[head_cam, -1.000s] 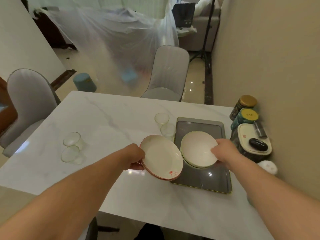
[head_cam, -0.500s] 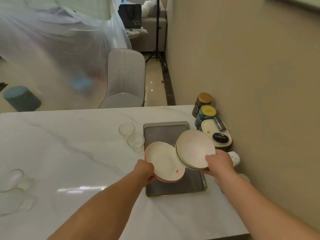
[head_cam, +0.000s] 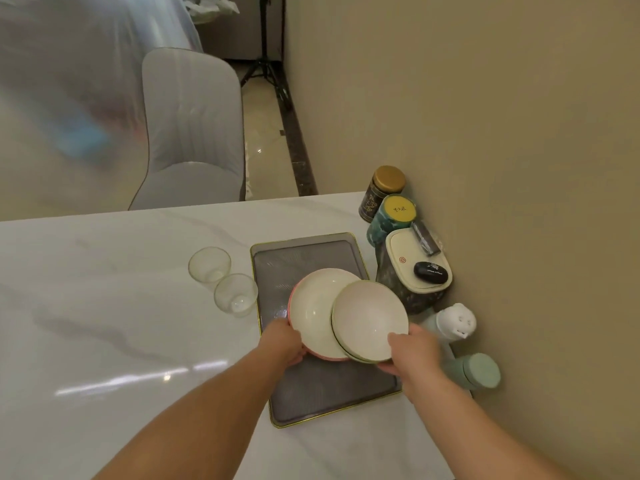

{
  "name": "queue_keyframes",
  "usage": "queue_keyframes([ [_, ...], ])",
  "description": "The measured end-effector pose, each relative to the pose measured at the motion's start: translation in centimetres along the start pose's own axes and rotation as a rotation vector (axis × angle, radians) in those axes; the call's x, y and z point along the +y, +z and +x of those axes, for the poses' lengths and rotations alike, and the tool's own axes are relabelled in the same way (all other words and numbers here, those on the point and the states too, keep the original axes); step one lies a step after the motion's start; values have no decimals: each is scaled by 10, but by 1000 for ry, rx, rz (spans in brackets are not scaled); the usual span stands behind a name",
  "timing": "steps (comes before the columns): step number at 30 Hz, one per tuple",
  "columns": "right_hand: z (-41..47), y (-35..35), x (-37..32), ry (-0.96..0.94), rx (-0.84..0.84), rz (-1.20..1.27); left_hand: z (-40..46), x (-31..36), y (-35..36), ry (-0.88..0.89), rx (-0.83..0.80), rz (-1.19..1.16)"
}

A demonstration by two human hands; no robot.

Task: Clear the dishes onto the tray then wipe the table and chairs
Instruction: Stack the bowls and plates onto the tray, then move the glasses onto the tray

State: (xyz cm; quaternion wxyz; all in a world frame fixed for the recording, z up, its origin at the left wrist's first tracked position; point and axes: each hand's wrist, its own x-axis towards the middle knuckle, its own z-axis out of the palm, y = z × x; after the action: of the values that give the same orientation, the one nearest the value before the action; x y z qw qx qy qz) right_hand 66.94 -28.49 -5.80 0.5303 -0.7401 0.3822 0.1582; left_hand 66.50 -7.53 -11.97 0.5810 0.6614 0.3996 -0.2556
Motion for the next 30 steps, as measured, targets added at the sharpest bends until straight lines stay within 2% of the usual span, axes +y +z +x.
queue_keyframes([
  [6,20,23,-12,-63,-28,-115,-5,3,-4,-63,-18,122],
  [12,43,46,-25,-146,-91,-295,-20,-7,-18,-1,-36,165],
  [22,49,38,-37,-277,-238,-630,-64,-4,-21,13,90,273],
  [24,39,35,-47,-355,-225,-707,-74,1,-20,33,115,281],
  [27,22,30,-61,-587,-215,-764,-91,9,-20,94,152,284],
  [30,4,31,-71,-728,-312,-821,-113,14,-26,150,182,257],
])
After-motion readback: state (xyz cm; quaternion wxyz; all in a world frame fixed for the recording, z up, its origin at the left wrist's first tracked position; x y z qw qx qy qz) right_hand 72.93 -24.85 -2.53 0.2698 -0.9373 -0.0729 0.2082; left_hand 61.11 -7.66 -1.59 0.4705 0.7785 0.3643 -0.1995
